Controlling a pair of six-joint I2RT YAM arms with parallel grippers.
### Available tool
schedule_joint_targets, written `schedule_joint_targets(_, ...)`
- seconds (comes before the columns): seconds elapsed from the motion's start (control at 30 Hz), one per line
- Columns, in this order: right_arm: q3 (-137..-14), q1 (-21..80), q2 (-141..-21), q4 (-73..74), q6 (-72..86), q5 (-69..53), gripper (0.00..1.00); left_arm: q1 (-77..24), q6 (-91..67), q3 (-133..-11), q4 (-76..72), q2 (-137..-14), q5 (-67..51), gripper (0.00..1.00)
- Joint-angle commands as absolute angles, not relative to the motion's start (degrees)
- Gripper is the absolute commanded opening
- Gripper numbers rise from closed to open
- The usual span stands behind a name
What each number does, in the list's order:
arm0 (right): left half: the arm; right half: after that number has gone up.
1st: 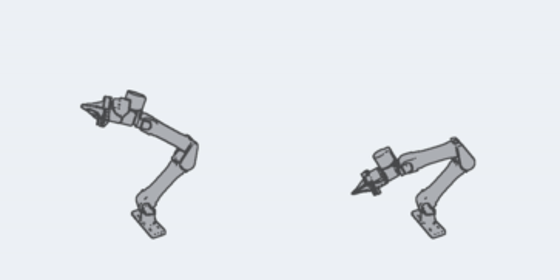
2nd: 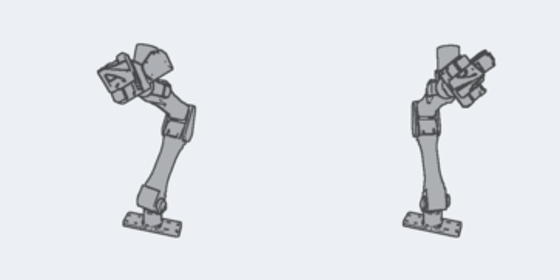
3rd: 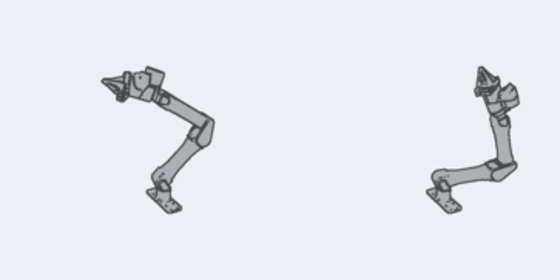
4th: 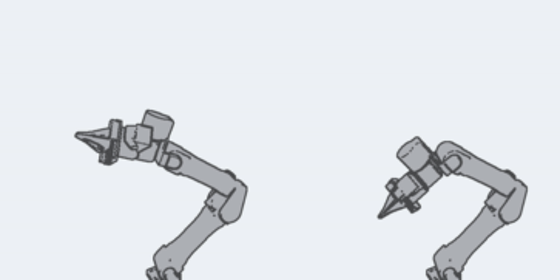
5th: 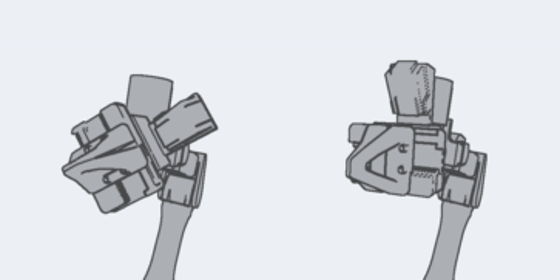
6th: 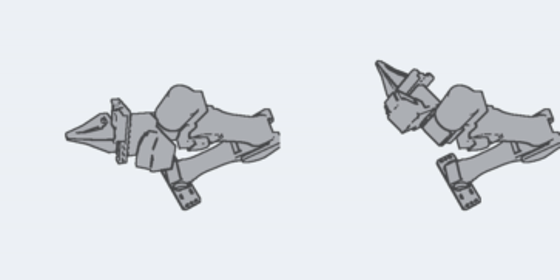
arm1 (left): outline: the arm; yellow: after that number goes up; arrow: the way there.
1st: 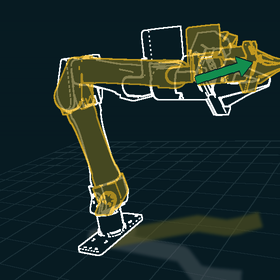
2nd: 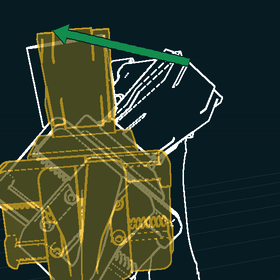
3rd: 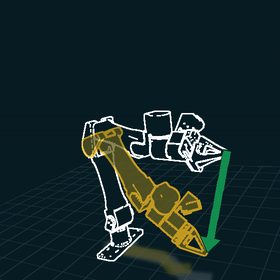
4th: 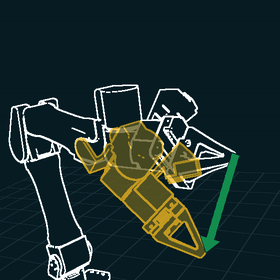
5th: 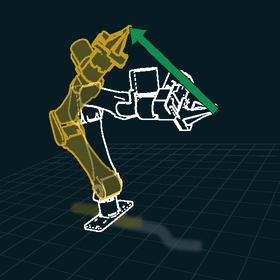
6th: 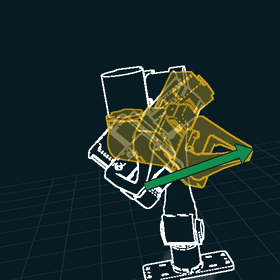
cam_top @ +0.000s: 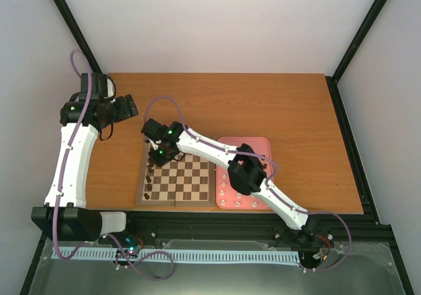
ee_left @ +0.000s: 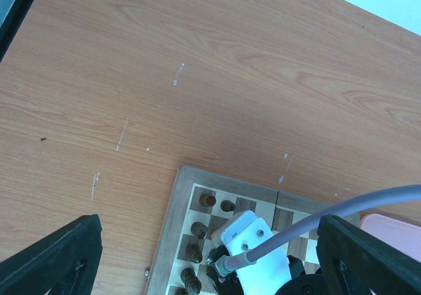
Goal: Set up the chess pieces on the board
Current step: Place the chess piece on the chessboard.
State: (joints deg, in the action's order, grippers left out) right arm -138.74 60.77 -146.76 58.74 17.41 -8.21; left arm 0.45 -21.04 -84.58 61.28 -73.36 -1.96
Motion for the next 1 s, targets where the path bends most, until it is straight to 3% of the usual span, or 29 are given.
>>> schedule_joint_targets(0.0,-140.79,60.64,-148.23,58.39,17.18,-9.24,0.10,0.10,-21.13,-84.86,59.96,-73.81,-2.25,1.00)
schedule_joint_targets(0.97,-139.92,60.81,-147.13,60.14,15.46,-12.49,0.16,0.13,-21.08,-85.78,60.01,-75.06,-1.86,1.00)
